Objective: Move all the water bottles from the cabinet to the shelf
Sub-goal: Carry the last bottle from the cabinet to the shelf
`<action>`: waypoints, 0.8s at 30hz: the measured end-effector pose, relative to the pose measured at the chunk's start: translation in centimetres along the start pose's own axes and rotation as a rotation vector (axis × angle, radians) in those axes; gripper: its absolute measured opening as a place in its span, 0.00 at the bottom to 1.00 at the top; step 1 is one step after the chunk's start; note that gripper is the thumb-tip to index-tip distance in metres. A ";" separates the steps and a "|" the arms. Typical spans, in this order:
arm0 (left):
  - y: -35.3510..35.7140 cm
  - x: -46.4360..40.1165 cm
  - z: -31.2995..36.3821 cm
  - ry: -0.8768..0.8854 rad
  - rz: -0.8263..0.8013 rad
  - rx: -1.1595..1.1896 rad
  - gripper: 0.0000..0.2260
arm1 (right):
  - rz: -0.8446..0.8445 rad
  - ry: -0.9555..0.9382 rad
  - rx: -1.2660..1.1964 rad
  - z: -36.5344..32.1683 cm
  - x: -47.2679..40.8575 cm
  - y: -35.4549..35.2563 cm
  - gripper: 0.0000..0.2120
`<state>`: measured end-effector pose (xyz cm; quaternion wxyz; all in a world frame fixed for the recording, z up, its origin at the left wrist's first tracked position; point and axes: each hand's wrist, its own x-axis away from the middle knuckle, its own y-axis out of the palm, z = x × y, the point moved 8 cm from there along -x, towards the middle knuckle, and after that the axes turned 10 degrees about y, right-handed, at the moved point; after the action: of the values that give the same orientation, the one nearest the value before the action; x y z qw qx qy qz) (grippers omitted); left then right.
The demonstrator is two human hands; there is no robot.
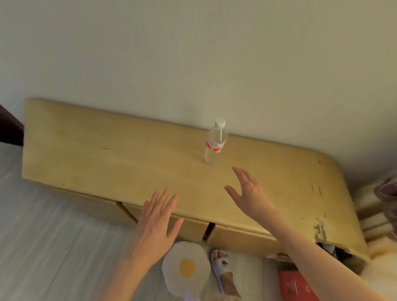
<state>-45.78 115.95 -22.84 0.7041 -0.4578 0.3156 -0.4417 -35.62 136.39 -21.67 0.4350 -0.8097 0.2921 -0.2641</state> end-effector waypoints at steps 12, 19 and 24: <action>1.3 -5.4 0.5 -0.440 0.189 0.159 0.33 | -0.049 -0.082 -0.258 -2.4 -19.9 -1.7 0.19; 2.5 -1.9 1.8 -0.605 0.223 0.176 0.36 | -0.158 -0.448 -0.121 -5.6 -17.1 0.1 0.16; 1.4 4.1 2.8 -0.722 0.310 0.188 0.38 | -0.275 -0.653 -0.120 -9.7 -9.9 1.8 0.16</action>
<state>-41.28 113.53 -23.23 0.8668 -0.4641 0.0716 -0.1679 -49.50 137.17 -20.26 0.4174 -0.9073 0.0412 -0.0297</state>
